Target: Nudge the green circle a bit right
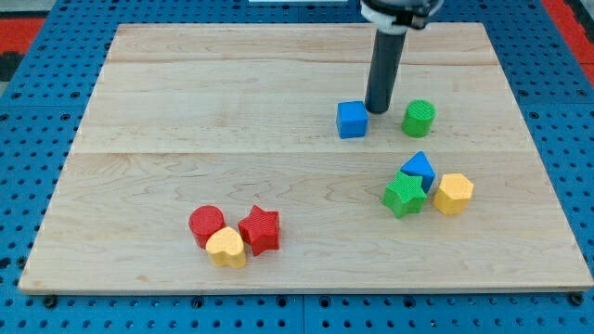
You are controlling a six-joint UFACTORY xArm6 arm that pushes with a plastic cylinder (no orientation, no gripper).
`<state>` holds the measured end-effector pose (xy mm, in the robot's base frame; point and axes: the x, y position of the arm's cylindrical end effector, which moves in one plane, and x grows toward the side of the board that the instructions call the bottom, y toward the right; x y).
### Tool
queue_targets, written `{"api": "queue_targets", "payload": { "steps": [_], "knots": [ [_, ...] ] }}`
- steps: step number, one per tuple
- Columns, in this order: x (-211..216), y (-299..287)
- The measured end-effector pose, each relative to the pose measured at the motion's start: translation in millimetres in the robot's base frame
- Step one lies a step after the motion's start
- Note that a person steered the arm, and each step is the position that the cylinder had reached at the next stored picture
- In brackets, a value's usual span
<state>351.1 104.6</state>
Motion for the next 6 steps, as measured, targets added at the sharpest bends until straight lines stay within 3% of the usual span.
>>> {"api": "queue_targets", "payload": {
  "steps": [1, 2, 3, 4, 5, 6],
  "knots": [
    [11, -26],
    [70, -40],
    [83, -40],
    [59, 12],
    [67, 84],
    [117, 75]
  ]
}}
